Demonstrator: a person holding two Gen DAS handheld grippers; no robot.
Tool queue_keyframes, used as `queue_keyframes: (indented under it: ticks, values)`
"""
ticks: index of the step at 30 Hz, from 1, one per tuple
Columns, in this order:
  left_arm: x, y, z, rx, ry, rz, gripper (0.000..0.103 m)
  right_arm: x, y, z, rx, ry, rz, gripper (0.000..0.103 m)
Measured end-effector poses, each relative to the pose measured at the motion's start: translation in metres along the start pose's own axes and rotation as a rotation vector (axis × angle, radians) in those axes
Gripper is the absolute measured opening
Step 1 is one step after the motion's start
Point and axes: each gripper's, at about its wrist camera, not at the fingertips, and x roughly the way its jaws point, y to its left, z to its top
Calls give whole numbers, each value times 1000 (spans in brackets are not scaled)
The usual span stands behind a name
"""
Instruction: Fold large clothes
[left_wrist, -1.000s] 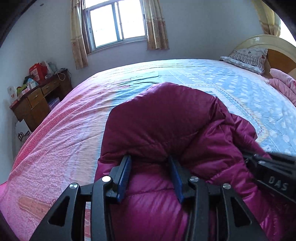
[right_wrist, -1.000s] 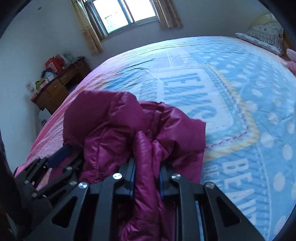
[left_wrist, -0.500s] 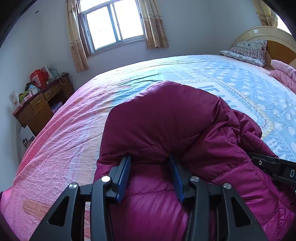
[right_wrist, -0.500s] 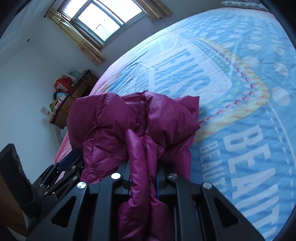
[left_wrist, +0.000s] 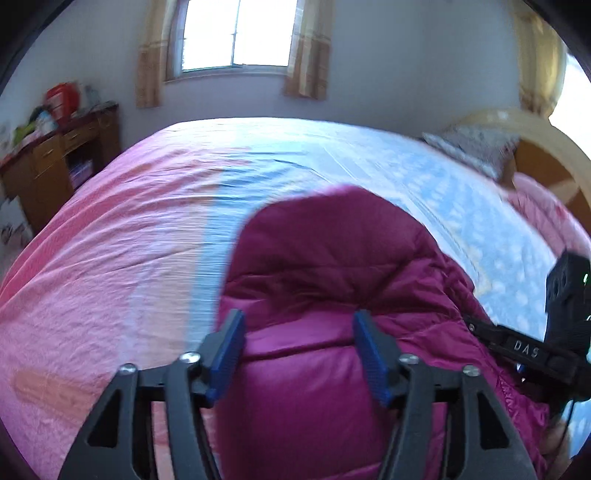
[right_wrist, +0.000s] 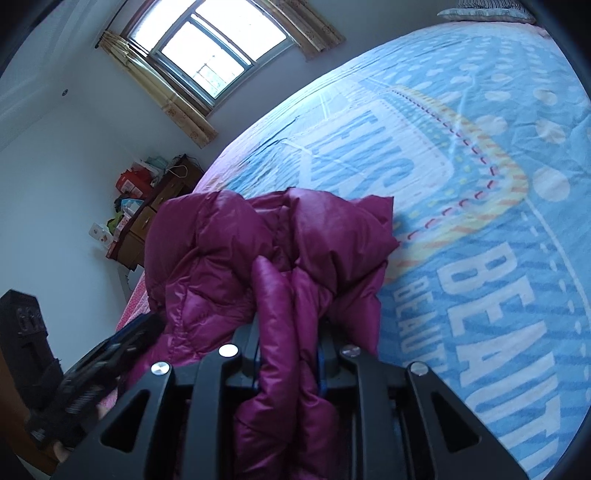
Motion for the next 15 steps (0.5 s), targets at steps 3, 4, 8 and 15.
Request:
queue_keyframes:
  ticks: [3,4,8,15]
  values:
    - [-15,27,3,-85,-62,45,82,-4,6,-2,-24,-15,-22,32]
    - [-14,31,4,-105,-57,39,83,-5,11,-2,-46,-23,-47,37]
    - [26,22,-5,-42,87,44,83,-9,30,-6,-128,-61,-161,72]
    - [44,37,-11,-114,139,-58,84,-8,19,-4,-66,-56,-242,103]
